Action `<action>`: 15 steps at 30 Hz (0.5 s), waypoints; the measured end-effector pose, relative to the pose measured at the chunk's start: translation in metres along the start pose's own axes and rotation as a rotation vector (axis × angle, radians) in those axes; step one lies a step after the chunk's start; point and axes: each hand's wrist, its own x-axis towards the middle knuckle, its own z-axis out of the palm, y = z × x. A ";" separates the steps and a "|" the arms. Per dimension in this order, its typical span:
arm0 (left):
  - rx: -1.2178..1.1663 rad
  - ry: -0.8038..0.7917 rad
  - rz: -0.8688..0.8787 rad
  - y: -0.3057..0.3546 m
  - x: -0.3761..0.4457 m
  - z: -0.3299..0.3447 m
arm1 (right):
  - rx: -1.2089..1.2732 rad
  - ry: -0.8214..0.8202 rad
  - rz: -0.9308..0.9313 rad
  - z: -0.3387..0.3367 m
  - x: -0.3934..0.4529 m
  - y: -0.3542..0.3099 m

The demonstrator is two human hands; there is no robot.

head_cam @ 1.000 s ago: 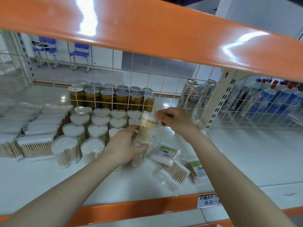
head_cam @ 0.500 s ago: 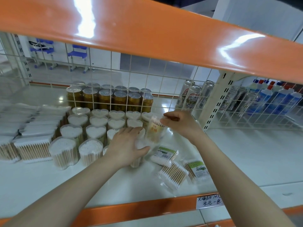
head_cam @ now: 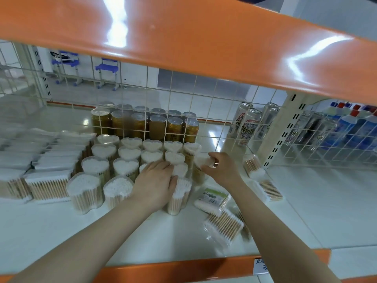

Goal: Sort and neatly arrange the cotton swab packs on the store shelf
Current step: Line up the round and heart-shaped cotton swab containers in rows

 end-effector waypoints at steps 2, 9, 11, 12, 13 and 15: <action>-0.015 -0.027 0.001 0.003 0.002 -0.003 | 0.000 -0.012 0.012 0.006 0.003 0.004; 0.057 -0.106 -0.012 -0.004 0.006 0.003 | 0.074 0.037 -0.040 0.015 0.002 0.008; 0.039 -0.120 0.018 -0.004 0.006 0.005 | 0.012 0.044 -0.091 0.015 0.001 0.010; 0.028 -0.114 0.032 -0.003 0.007 0.006 | -0.026 0.041 -0.114 0.015 0.001 0.011; 0.022 -0.103 0.047 -0.003 0.008 0.006 | -0.049 0.037 -0.126 0.015 0.001 0.013; 0.002 -0.060 0.069 -0.001 0.010 0.006 | -0.047 0.040 -0.138 0.016 -0.001 0.014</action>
